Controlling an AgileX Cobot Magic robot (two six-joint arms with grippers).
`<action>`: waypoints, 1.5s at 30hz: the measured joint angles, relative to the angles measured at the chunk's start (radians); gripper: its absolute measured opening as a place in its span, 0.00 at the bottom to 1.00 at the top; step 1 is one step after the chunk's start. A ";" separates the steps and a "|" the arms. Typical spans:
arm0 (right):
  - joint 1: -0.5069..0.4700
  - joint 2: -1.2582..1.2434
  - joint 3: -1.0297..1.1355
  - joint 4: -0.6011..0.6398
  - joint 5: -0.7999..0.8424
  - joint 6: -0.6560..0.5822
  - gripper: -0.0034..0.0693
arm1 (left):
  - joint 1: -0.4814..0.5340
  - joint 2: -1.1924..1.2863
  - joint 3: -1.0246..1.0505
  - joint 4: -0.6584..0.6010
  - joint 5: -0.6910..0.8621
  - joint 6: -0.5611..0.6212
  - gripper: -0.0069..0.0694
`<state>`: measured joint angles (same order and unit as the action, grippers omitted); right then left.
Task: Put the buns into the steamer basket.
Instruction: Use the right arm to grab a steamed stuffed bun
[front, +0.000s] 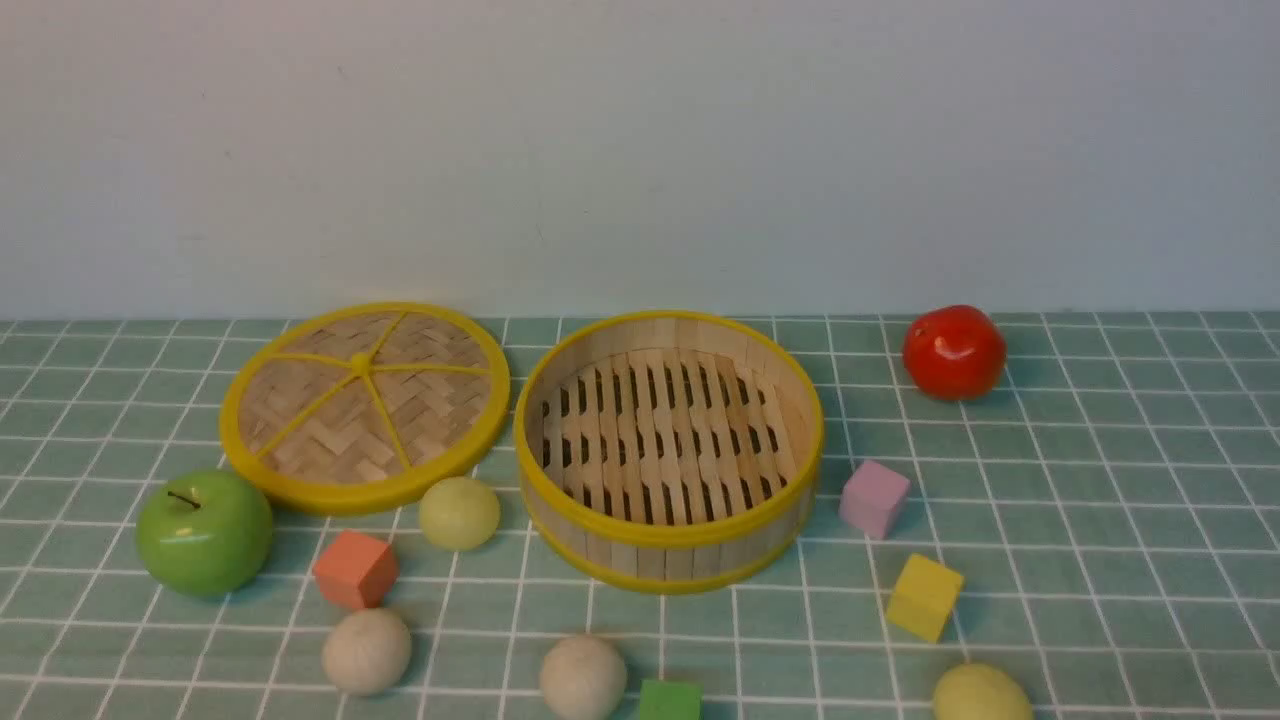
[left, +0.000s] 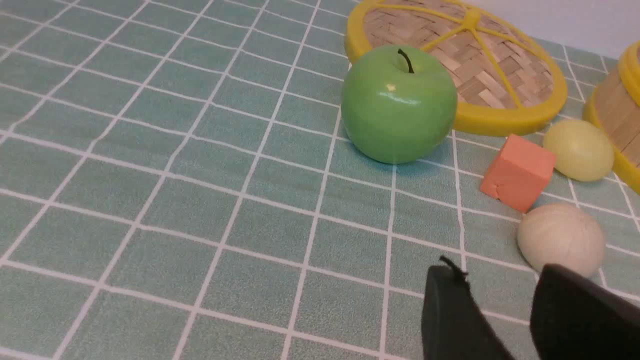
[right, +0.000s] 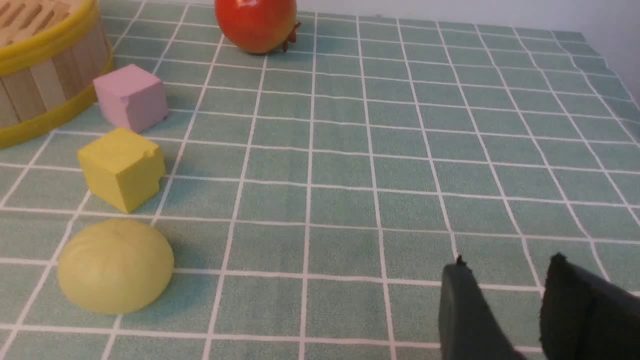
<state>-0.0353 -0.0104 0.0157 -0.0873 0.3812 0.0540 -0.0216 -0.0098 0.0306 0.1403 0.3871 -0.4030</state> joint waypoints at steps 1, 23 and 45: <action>0.000 0.000 0.000 0.000 0.000 0.000 0.38 | 0.000 0.000 0.000 0.000 0.000 0.000 0.40; 0.000 0.000 0.000 0.000 0.000 0.000 0.38 | 0.000 0.000 0.000 -0.001 0.000 0.000 0.40; 0.000 0.000 0.010 -0.040 -0.269 0.000 0.38 | 0.000 0.000 0.000 -0.001 0.000 0.000 0.40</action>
<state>-0.0353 -0.0104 0.0254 -0.1277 0.1123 0.0540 -0.0216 -0.0098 0.0306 0.1394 0.3871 -0.4030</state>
